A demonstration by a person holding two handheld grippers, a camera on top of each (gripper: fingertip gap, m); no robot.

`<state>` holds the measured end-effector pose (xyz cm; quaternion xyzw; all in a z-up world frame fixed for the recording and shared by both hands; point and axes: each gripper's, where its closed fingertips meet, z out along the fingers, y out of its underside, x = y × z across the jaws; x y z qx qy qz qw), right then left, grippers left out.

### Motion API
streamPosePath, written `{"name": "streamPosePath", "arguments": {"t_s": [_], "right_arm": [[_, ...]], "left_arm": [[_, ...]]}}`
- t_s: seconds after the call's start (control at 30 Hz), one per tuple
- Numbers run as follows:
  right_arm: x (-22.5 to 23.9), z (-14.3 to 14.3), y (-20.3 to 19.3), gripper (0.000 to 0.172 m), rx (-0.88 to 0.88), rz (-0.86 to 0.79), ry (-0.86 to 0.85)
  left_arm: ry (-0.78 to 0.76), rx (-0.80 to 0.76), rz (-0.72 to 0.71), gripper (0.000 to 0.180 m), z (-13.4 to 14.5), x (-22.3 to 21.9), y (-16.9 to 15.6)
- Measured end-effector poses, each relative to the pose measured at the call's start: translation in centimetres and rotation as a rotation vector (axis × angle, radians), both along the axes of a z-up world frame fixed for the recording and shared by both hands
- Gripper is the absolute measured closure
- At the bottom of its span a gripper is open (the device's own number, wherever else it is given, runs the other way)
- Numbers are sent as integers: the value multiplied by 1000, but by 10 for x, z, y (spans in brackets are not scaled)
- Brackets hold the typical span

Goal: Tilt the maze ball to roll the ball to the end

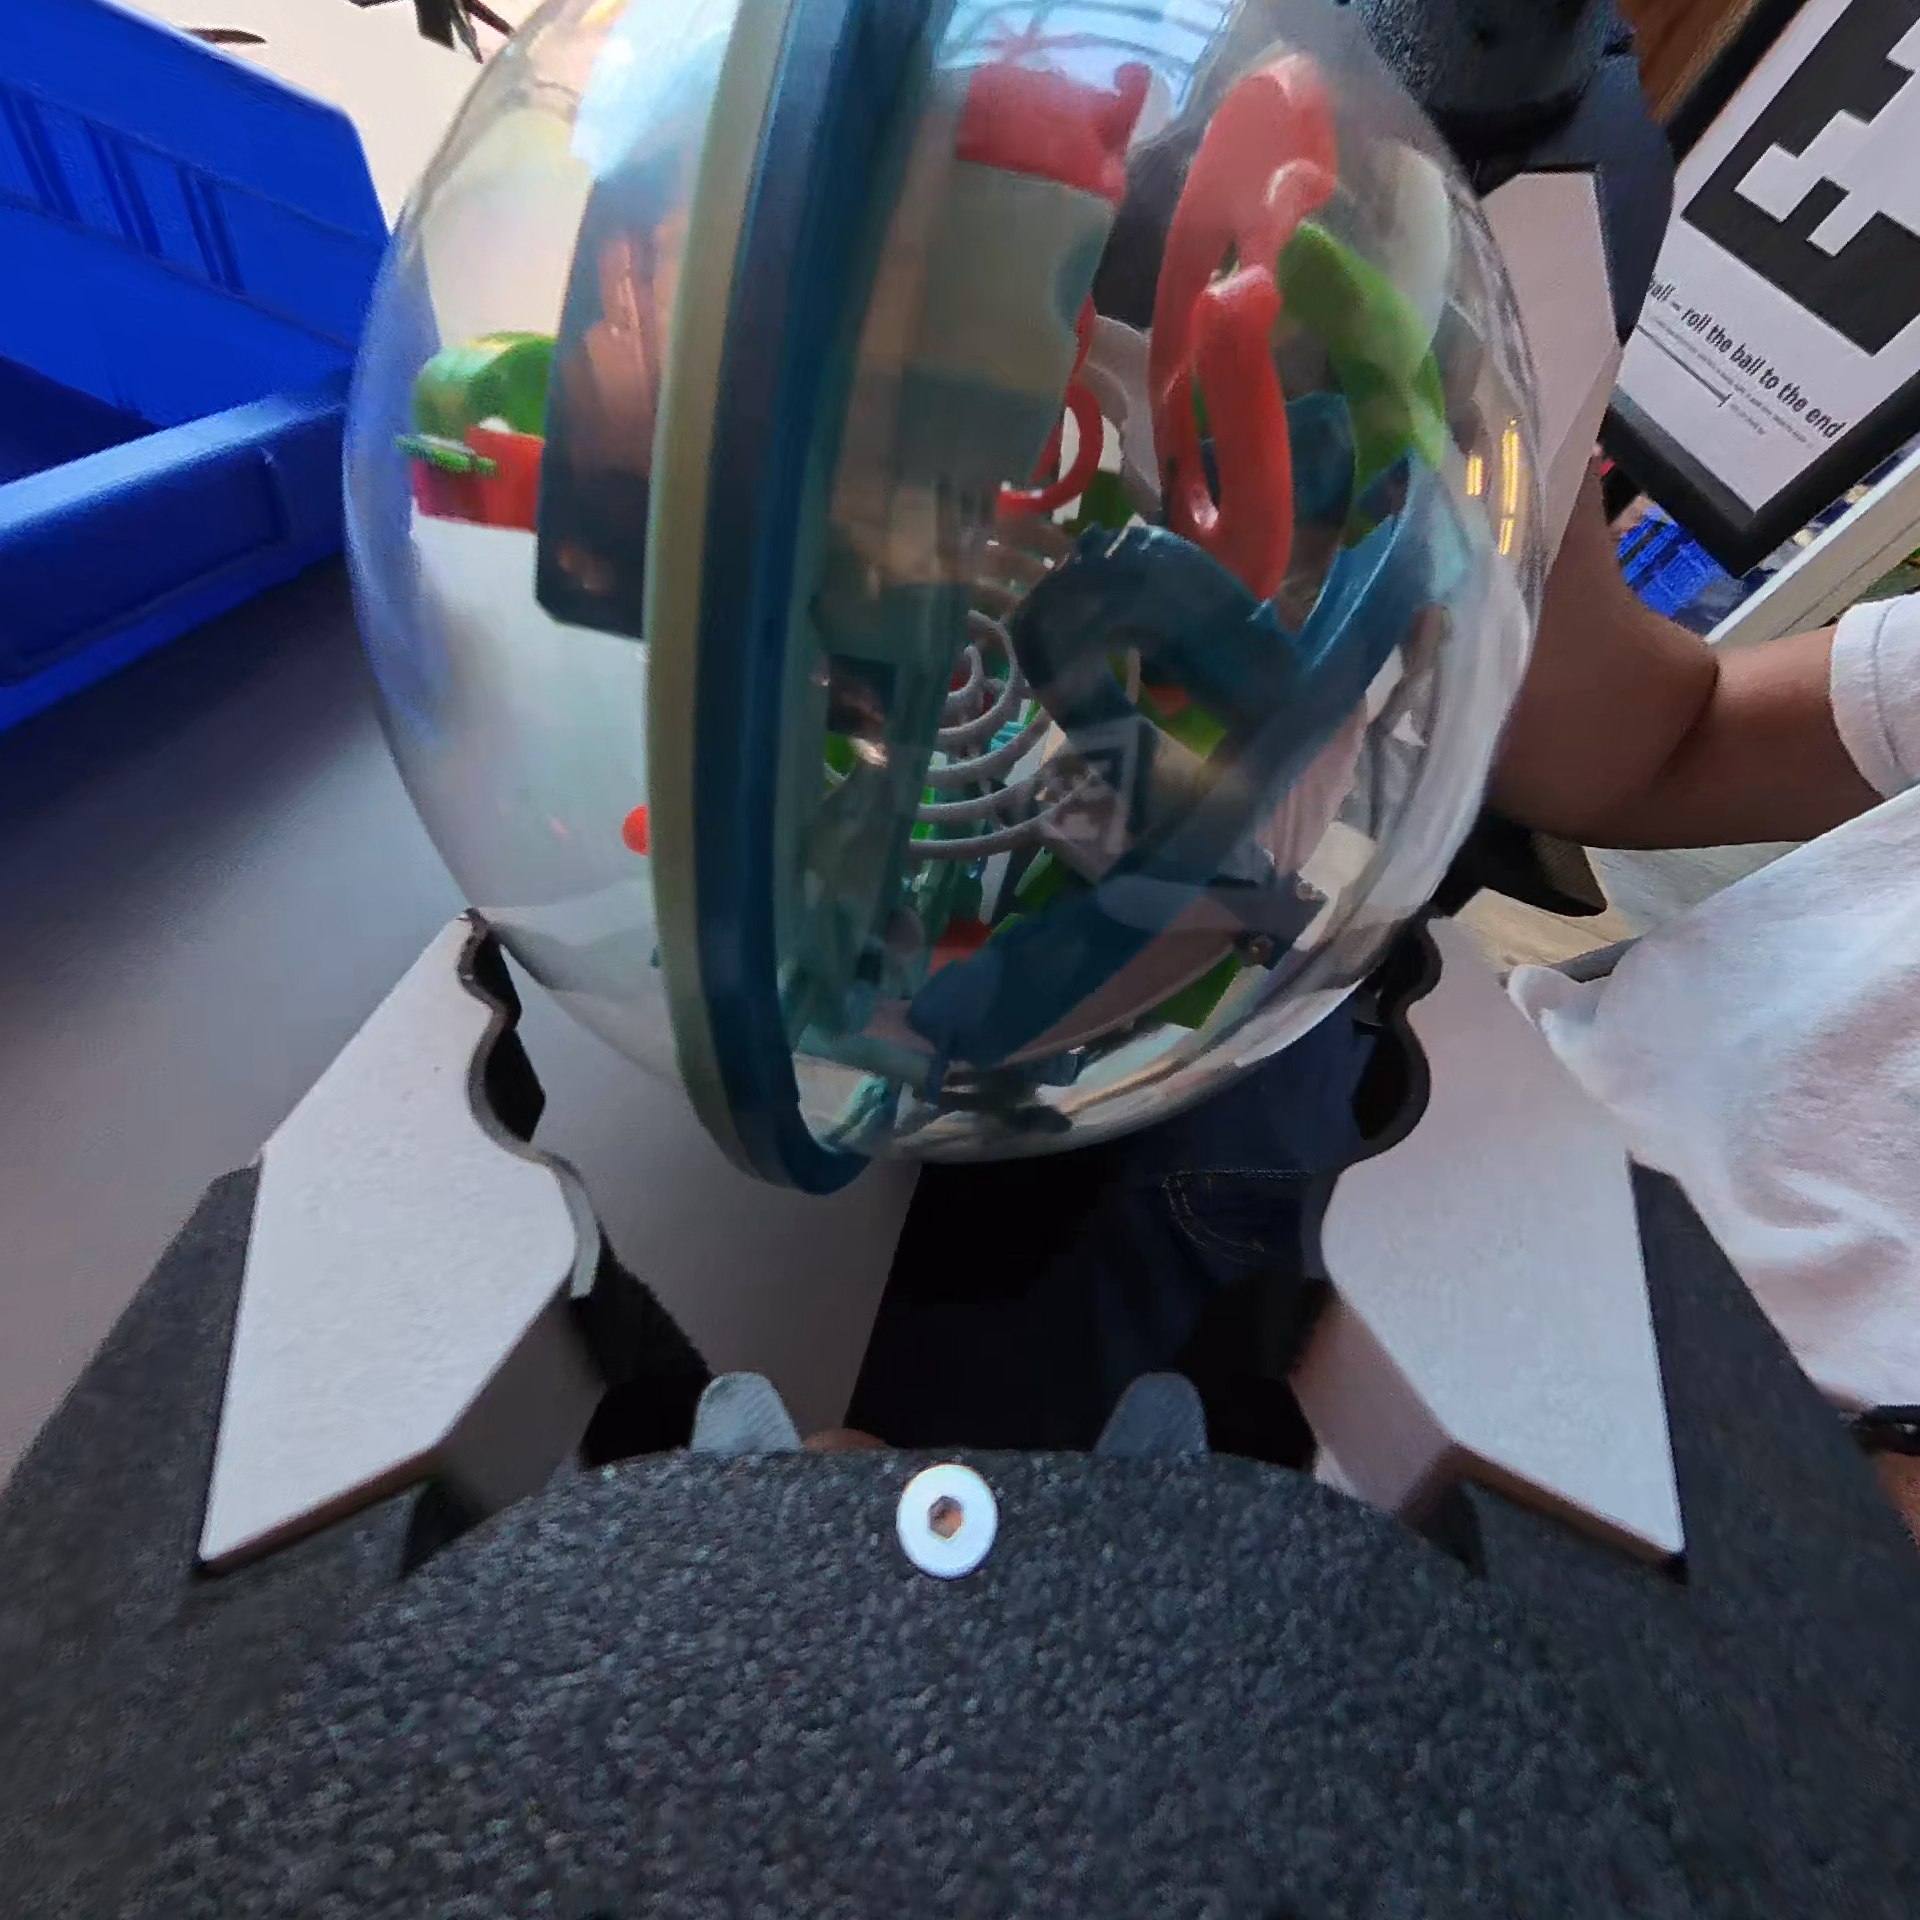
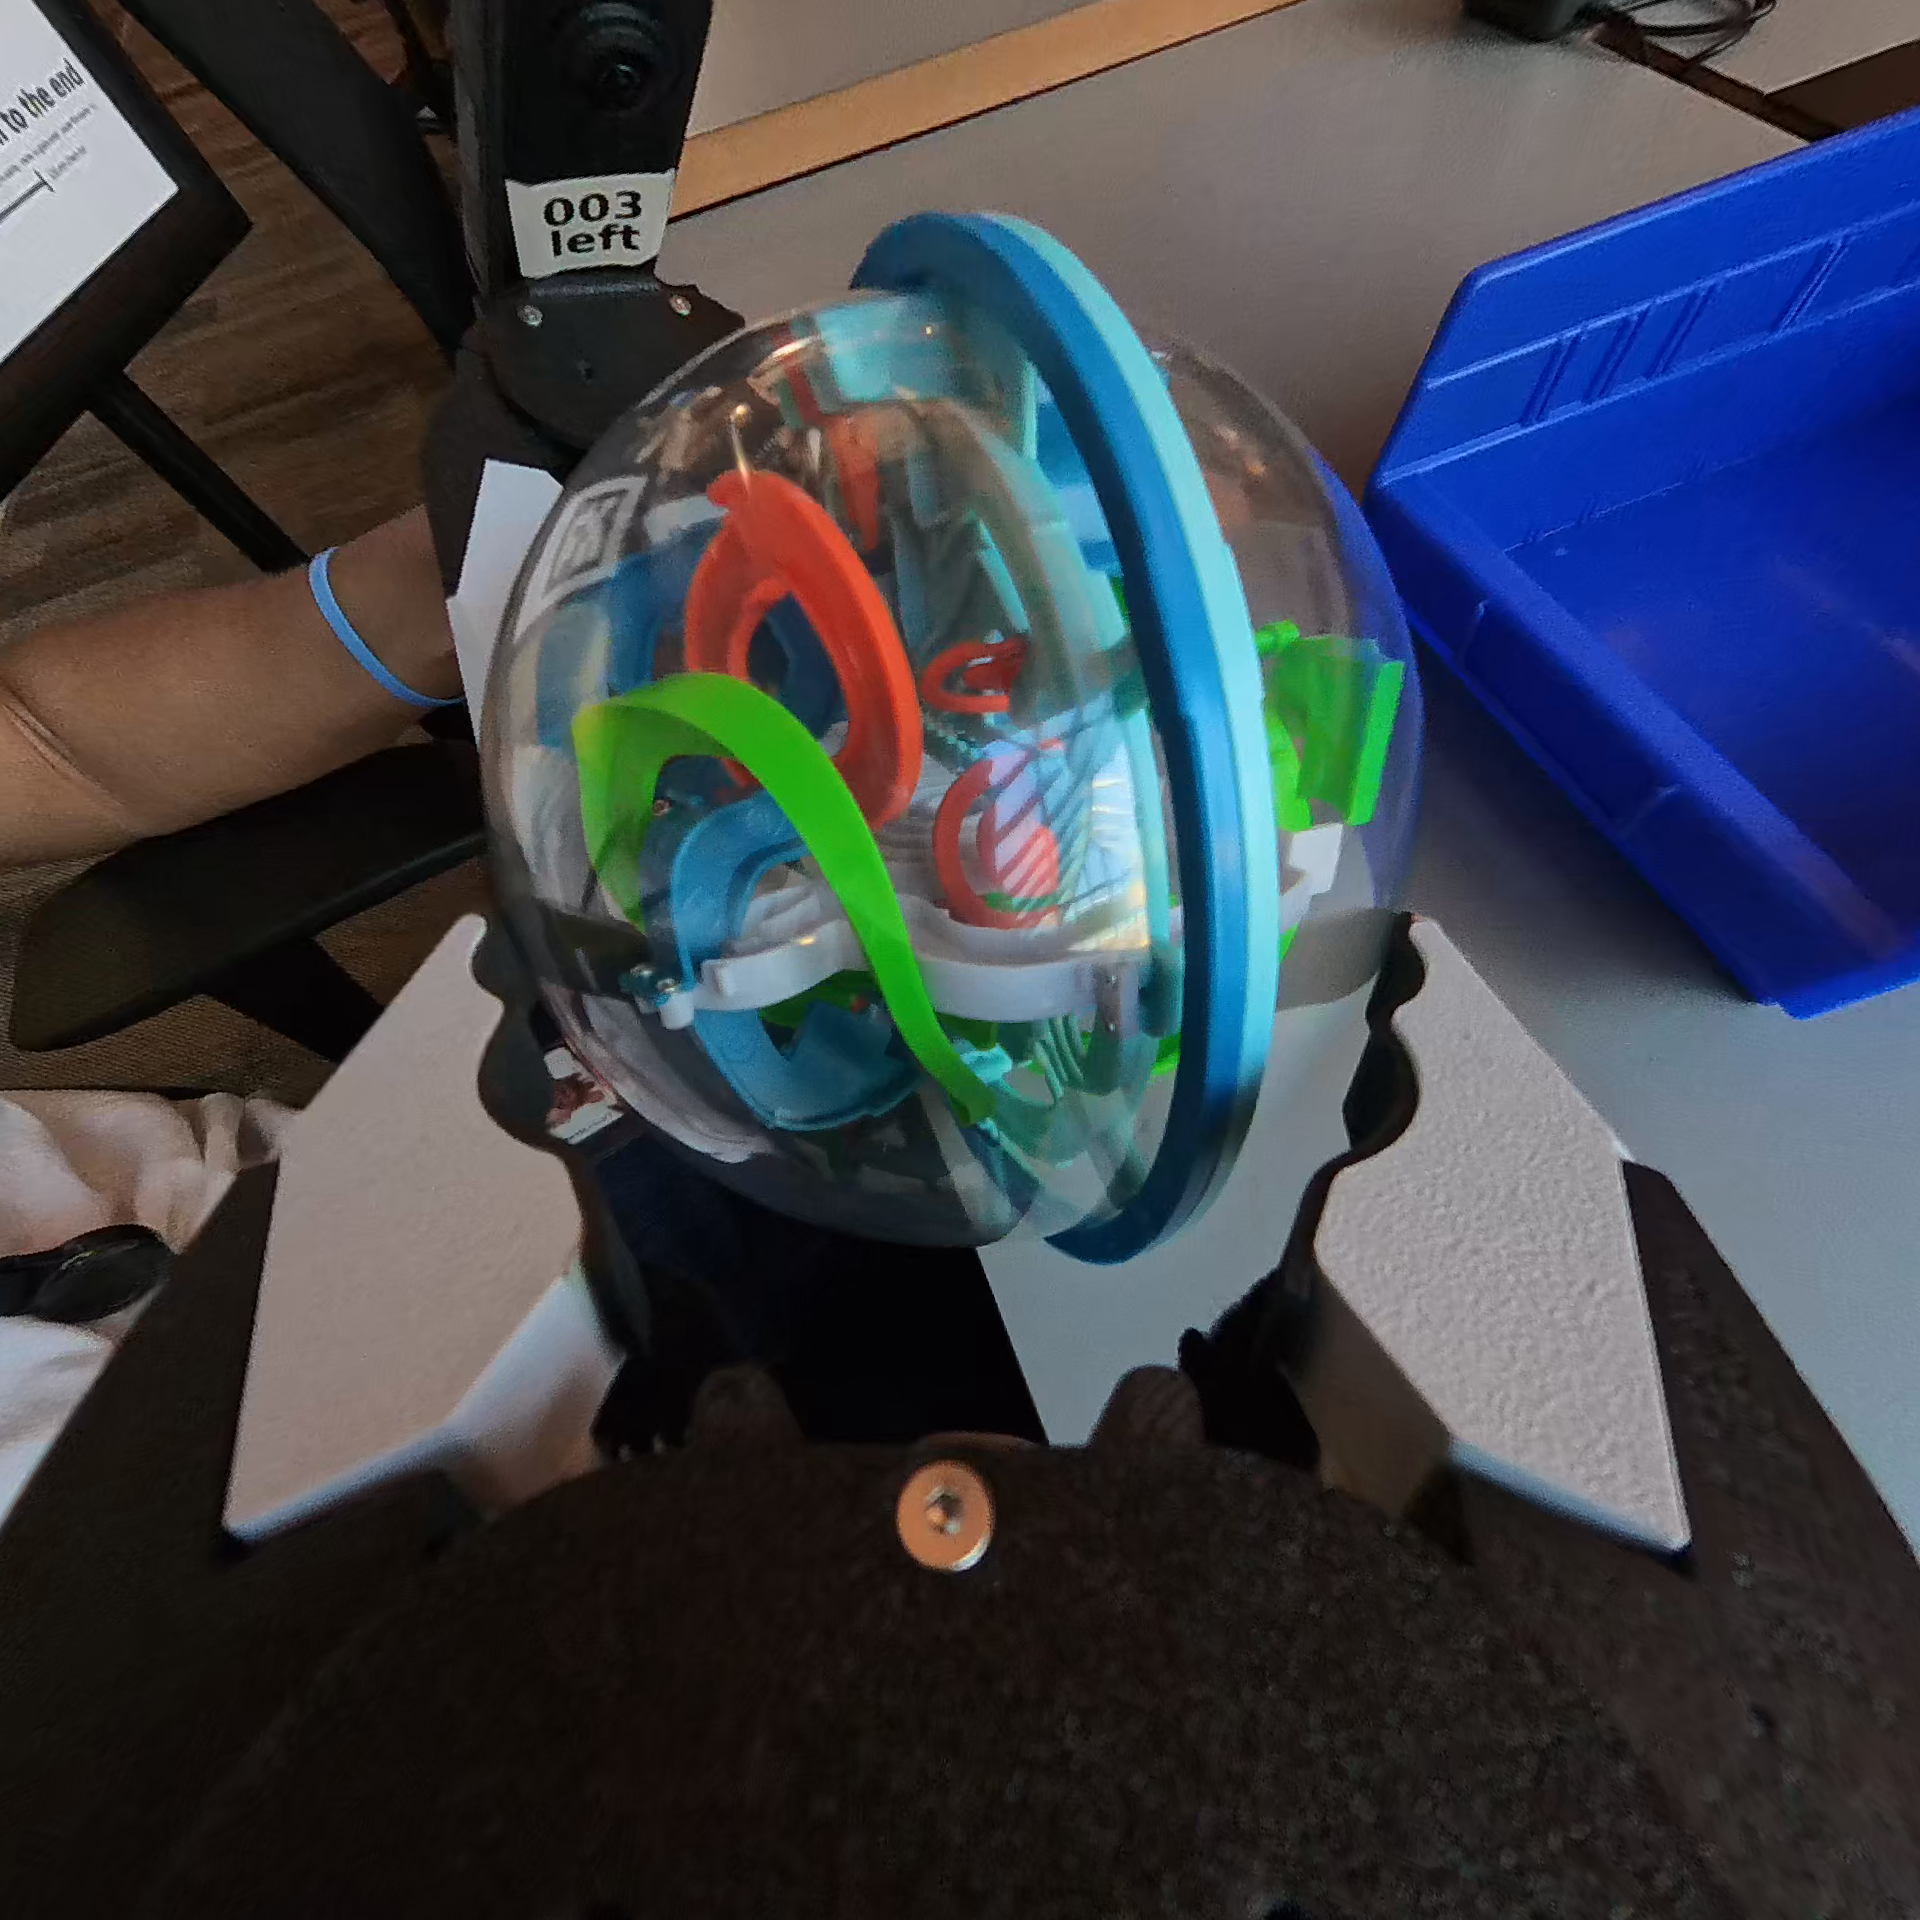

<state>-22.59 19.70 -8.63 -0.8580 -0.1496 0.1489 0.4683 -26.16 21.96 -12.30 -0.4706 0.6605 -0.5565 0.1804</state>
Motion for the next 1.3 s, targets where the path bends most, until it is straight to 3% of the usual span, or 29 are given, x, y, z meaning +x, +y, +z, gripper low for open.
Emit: {"name": "streamPosePath", "arguments": {"t_s": [0.13, 0.23, 0.53, 0.67, 0.73, 0.87, 1.0, 1.17, 1.23, 1.3], "right_arm": [[1, 4, -6, 18, 27, 35, -139], [1, 19, -9, 18, 61, 64, -206], [14, 16, 2, 19, 68, 136, -151], [14, 19, 5, 19, 101, 223, -171], [13, 19, 6, 19, 102, 274, -189], [10, 19, 10, 19, 105, 369, -195], [11, 20, 13, 19, 112, 412, -192], [28, 32, -1, 19, 154, 208, -67], [32, 40, -17, 20, 206, 87, 96], [33, 28, -27, 18, 190, -3, 233]], "left_arm": [[-73, 104, 28, 23, 3, 3, -4], [-45, 84, 18, 23, 0, 6, -13], [63, 44, 63, 24, -23, 19, -17], [83, 153, 44, 32, -34, 14, -14], [69, 116, -2, 21, -27, 9, -14], [-22, 54, -18, 21, 4, 16, 2], [-41, 83, -16, 21, 7, 22, 3], [-71, 64, 108, 22, 9, 22, 0], [-92, 99, 159, 22, 9, 20, -4], [-88, 137, 194, 23, 9, 20, -7]]}}
